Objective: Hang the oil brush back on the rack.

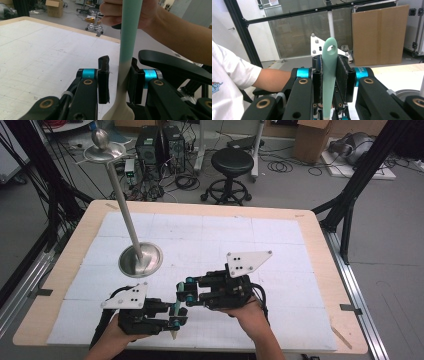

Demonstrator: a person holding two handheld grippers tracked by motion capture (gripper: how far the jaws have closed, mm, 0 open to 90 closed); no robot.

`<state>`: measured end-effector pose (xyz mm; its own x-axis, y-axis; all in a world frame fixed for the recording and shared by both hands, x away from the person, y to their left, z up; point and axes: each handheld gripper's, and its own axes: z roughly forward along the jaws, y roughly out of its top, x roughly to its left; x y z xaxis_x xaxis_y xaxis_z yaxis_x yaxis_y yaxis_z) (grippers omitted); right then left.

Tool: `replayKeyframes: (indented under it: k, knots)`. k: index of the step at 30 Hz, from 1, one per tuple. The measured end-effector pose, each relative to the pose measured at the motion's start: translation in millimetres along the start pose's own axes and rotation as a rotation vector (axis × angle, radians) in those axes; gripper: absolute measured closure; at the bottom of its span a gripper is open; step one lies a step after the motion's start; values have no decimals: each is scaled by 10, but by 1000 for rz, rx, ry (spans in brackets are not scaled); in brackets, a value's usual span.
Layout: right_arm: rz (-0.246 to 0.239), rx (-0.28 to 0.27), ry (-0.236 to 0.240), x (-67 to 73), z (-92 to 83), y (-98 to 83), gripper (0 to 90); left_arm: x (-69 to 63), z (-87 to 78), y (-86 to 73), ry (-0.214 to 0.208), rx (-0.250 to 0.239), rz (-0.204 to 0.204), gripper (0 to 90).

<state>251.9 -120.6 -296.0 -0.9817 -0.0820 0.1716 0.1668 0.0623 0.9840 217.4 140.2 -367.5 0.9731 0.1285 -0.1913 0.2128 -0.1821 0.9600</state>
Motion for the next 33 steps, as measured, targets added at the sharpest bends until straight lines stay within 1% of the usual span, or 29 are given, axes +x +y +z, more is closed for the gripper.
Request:
replayKeyframes:
  k: [3, 7, 8, 10, 11, 12, 13, 14, 15, 16, 17, 18, 19, 20, 23, 26, 27, 28, 29, 30, 31, 32, 33]
  knots:
    - [-3, 1, 2, 3, -4, 2, 763, -2, -3, 0, -4, 0, 9, 794]
    - [-4, -1, 2, -5, -4, -1, 762, -12, 0, -2, 1, -3, 10, 809]
    - [13, 0, -9, -8, -4, -5, 757, -15, -2, -1, 9, 1, 12, 810]
    - [25, -2, -18, -11, -2, -10, 744, -23, -8, 1, 47, 9, 18, 812]
    - [34, -1, -34, -6, -3, -12, 684, -19, -11, 3, 69, 12, 14, 816]
    - [42, -9, -66, 4, 4, -14, 592, -12, -18, 4, 91, 13, 7, 817]
    - [53, -16, -108, 19, 10, -15, 548, -12, -18, 4, 91, 13, 7, 817]
    - [53, -16, -108, 19, 10, -15, 548, -6, -25, 2, 112, 5, 1, 817]
    - [57, -19, -137, 26, 13, -15, 545, 2, -36, 2, 138, -5, -8, 817]
    - [56, -13, -178, 47, 17, -15, 534, 8, -47, 5, 163, -10, -12, 817]
    - [55, -4, -275, 69, 35, -18, 501, 13, -57, 8, 185, -10, -10, 817]
    - [65, 2, -300, 71, 40, -19, 505, 9, -61, 12, 228, -15, -13, 816]
    - [65, 2, -300, 71, 40, -19, 505, 9, -61, 12, 228, -15, -13, 816]
    - [73, 10, -343, 80, 64, -28, 542, 5, -51, 13, 269, -17, -22, 816]
    - [73, 18, -365, 107, 108, -30, 587, 1, -26, 9, 318, 6, -13, 816]
    - [79, 34, -402, 130, 164, -17, 631, -20, 6, 11, 345, 19, 0, 817]
    - [79, 34, -402, 130, 164, -17, 631, -20, 6, 11, 345, 19, 0, 816]
    - [95, 43, -420, 140, 192, 1, 678, -35, 21, 17, 351, 20, 8, 816]
    - [92, 43, -422, 145, 198, 7, 711, -40, 26, 21, 352, 21, 8, 816]
    - [89, 41, -427, 155, 202, 15, 737, -42, 29, 23, 353, 18, 11, 816]
    - [89, 41, -427, 155, 202, 15, 737, -42, 29, 23, 353, 18, 11, 816]
    - [88, 38, -433, 166, 201, 28, 805, -48, 30, 27, 349, 17, 11, 816]
    - [88, 38, -433, 166, 201, 28, 805, -48, 30, 27, 349, 17, 11, 816]
